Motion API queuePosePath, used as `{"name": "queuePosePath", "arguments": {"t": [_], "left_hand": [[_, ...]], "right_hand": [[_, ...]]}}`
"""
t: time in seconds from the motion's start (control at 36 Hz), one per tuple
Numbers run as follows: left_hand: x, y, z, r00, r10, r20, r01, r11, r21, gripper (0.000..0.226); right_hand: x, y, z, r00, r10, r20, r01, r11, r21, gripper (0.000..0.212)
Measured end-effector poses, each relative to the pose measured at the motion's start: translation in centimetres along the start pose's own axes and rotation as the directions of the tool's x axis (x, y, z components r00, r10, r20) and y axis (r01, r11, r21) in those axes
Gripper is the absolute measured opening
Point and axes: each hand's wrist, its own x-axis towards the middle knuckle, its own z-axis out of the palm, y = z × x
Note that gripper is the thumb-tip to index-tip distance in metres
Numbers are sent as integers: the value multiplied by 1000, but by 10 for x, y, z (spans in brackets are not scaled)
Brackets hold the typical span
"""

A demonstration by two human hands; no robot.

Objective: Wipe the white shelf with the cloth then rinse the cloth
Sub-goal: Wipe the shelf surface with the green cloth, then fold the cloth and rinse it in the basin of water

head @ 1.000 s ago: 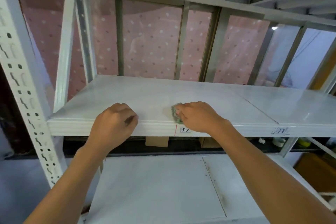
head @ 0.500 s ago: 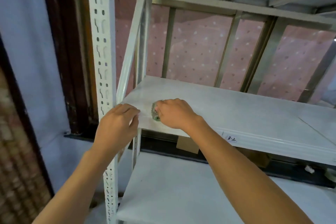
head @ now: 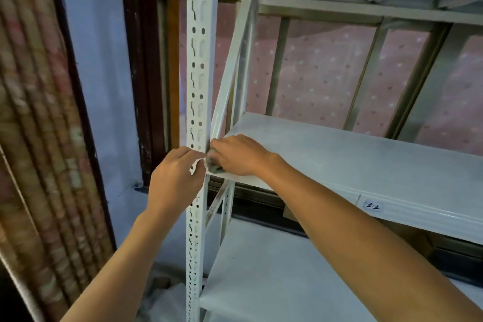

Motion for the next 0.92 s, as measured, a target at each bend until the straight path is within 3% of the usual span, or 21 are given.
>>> {"name": "queuePosePath", "arguments": {"t": [0.08,0.17,0.22,0.44,0.61,0.69,0.78,0.92], "left_hand": [[0,-1,-2,1000,1,-10,-1,1000,-10,13],[0,1,-6,1000,-8,-21,8,1000,-18,11],[0,2,-11,1000,-3,-25,2,1000,-29,13],[-4,6,-24,1000,16,0,-16,998,-62,14],[-11,18,-28,996,3,84,7,994,-112,15],[-11,28,-25,971,-37,237,104,955,-278,20],[-10,43,-19,903,-35,429,244,863,-442,28],[-11,67,-2,818,24,575,370,744,-557,34]], "right_hand": [[-15,-14,-3,995,-75,72,76,997,-5,10],[-35,-37,14,932,-262,252,303,943,-139,17],[-49,-47,32,906,-304,295,361,919,-160,22],[-82,-37,28,969,-197,147,201,980,-14,28],[-92,-23,-2,998,57,19,-59,985,165,34],[-104,-18,-18,985,165,-51,-147,957,250,29],[-121,-16,-27,966,252,-64,-220,922,318,26],[-157,-7,-33,943,328,-55,-289,889,356,28]]}}
